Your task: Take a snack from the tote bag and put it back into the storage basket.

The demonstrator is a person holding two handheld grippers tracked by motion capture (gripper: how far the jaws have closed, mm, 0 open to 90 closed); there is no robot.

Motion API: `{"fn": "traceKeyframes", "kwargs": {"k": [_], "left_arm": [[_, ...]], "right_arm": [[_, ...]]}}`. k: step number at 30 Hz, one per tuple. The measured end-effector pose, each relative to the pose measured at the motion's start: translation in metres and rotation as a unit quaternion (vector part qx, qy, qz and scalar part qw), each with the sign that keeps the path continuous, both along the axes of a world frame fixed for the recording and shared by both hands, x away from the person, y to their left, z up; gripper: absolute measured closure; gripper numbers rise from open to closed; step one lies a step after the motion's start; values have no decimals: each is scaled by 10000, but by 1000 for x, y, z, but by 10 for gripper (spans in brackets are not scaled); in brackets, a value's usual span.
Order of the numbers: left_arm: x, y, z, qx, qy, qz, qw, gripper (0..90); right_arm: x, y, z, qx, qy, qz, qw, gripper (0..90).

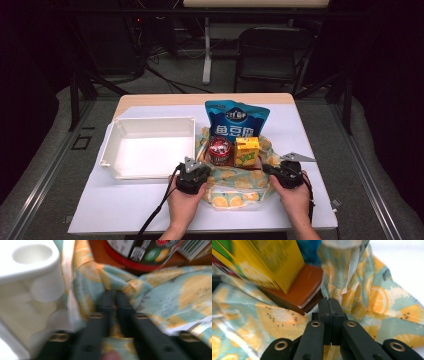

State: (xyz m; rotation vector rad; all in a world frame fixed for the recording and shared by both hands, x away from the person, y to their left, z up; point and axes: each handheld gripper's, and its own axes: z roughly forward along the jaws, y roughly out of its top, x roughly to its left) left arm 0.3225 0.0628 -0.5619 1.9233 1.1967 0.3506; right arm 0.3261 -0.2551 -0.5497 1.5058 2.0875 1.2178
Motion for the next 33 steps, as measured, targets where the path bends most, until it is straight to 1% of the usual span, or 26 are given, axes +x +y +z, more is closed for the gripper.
{"fn": "traceKeyframes", "kwargs": {"k": [2, 4, 5, 7, 8, 9, 10, 11, 12, 13, 14, 15, 16, 17, 18, 19, 23, 24, 25, 26, 27, 28, 30, 31, 32, 33], "left_arm": [[4, 2, -4, 132, 182, -6, 9997, 900], [5, 3, -5, 161, 237, 29, 9996, 900], [4, 3, -4, 188, 253, 11, 9995, 900], [1, 3, -3, 175, 179, -15, 9997, 900], [-1, 4, -2, 121, 127, -15, 9998, 900], [-3, 6, 0, 106, 64, -16, 9999, 900], [-6, 8, 2, 69, -28, 2, 10000, 896], [-11, 12, 9, -61, -133, 19, 9999, 846], [-14, 13, 13, -109, -206, 56, 9997, 816], [-14, 13, 13, -109, -206, 56, 9997, 789], [-16, 14, 17, -183, -273, 58, 9994, 789], [-18, 15, 21, -235, -375, 59, 9990, 728], [-20, 15, 25, -265, -493, 57, 9984, 699], [-21, 14, 28, -361, -609, 6, 9975, 699], [-22, 13, 31, -362, -656, -6, 9972, 659], [-19, 10, 35, -318, -754, 35, 9966, 644], [-11, 7, 32, -184, -670, 169, 9974, 632], [-9, 5, 28, -125, -654, 229, 9975, 625], [-6, 3, 21, -67, -519, 193, 9984, 618], [-6, 3, 21, -67, -519, 193, 9984, 612], [-5, 2, 16, -50, -483, 154, 9987, 612], [-3, 1, 13, -3, -421, 129, 9990, 607], [-1, 1, 6, -37, -302, 177, 9994, 614], [1, 2, 4, -100, -208, 171, 9996, 672], [2, 3, 3, -75, -156, 208, 9996, 672], [2, 4, 1, -59, -146, 251, 9996, 718]], "right_arm": [[3, 3, -4, -257, 187, -43, 9995, 900], [7, 3, -10, -441, 330, -64, 9985, 900], [9, 1, -12, -315, 353, -167, 9987, 900], [8, 2, -12, -265, 330, -198, 9989, 900], [7, 1, -11, -377, 272, -147, 9988, 888], [4, 2, -10, -343, 162, -212, 9991, 831], [0, 2, -7, -177, 41, -280, 9994, 786], [-10, -2, 5, -82, -252, -241, 9994, 678], [-14, -3, 12, -106, -437, -268, 9986, 638], [-14, -3, 12, -106, -437, -268, 9986, 638], [-18, -4, 18, -79, -559, -307, 9979, 607], [-28, -7, 27, 67, -708, -324, 9969, 587], [-32, -5, 29, 172, -784, -310, 9963, 577], [-32, -5, 29, 172, -784, -310, 9963, 577], [-39, -2, 33, 73, -947, -225, 9952, 574], [-41, 1, 34, 99, -1020, -184, 9946, 572], [-37, 4, 30, 163, -926, -67, 9956, 576], [-34, 5, 27, 110, -807, -47, 9967, 575], [-29, 8, 18, 197, -614, -1, 9979, 566], [-29, 8, 18, 197, -614, -1, 9979, 566], [-28, 10, 14, 182, -482, 126, 9986, 562], [-27, 12, 11, 168, -443, 181, 9987, 567], [-26, 13, 7, 73, -387, 273, 9988, 616], [-24, 16, 3, 29, -337, 280, 9990, 683], [-24, 16, 3, 29, -337, 280, 9990, 683], [-23, 16, 2, -60, -304, 268, 9992, 728]]}}
